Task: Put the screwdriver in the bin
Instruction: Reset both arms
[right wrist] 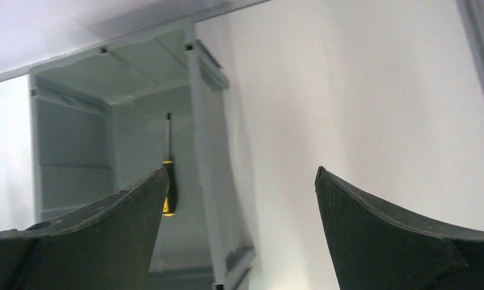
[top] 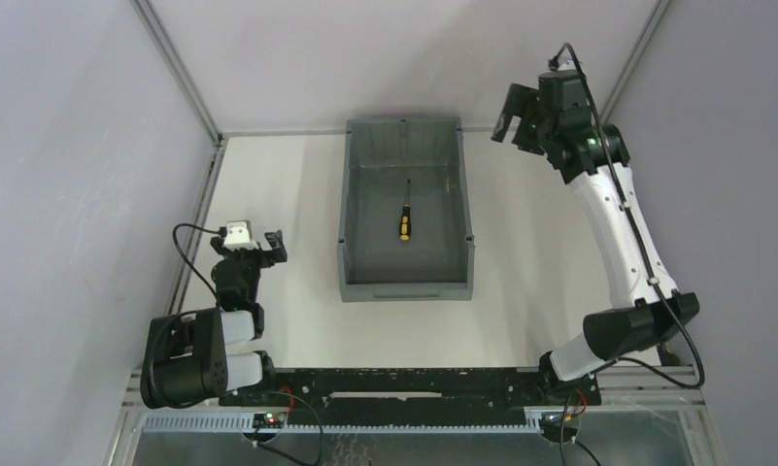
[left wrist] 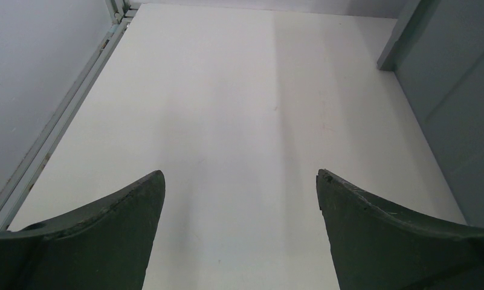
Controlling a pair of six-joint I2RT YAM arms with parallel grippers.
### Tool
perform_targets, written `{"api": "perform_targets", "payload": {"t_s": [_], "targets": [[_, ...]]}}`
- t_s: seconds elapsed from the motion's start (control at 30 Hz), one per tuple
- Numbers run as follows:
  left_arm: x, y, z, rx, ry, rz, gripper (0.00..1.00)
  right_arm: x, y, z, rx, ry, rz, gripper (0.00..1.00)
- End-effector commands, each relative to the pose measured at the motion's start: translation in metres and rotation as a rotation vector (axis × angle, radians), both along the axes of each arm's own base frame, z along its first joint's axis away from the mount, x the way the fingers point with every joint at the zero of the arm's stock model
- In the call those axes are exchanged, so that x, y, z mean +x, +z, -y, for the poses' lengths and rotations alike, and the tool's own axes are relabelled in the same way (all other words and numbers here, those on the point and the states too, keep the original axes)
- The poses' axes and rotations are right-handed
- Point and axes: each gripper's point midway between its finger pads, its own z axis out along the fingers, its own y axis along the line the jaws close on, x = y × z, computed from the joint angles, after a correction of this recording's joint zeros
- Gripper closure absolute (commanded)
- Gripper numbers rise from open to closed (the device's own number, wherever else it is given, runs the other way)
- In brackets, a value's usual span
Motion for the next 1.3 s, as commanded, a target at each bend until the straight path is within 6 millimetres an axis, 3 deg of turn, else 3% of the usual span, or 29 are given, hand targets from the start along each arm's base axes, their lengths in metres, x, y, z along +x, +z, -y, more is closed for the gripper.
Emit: {"api": "perform_targets", "payload": {"t_s": [0.0,0.3,0.63,0.8,1.07,1.27], "targets": [[0.011,0.030,-0.001,0.004,0.003,0.092,0.00,-0.017,0.002,0.037,-0.028,-0.051,0.028,0.00],[0.011,0.030,-0.001,0.004,0.001,0.092,0.00,-0.051,-0.037,0.077,-0.036,-0.131,0.025,0.01],[0.011,0.030,-0.002,0.004,0.003,0.091,0.00,-0.082,-0.097,0.085,-0.051,-0.150,-0.030,0.00],[0.011,0.030,-0.001,0.003,0.002,0.093,0.00,-0.093,-0.117,0.085,-0.046,-0.147,-0.038,0.00],[0.011,0.030,-0.001,0.003,0.002,0.091,0.00,-0.104,-0.132,0.085,-0.042,-0.149,-0.045,0.00],[0.011,0.030,-0.001,0.004,0.003,0.091,0.00,-0.104,-0.131,0.083,-0.030,-0.137,-0.031,0.00]]}}
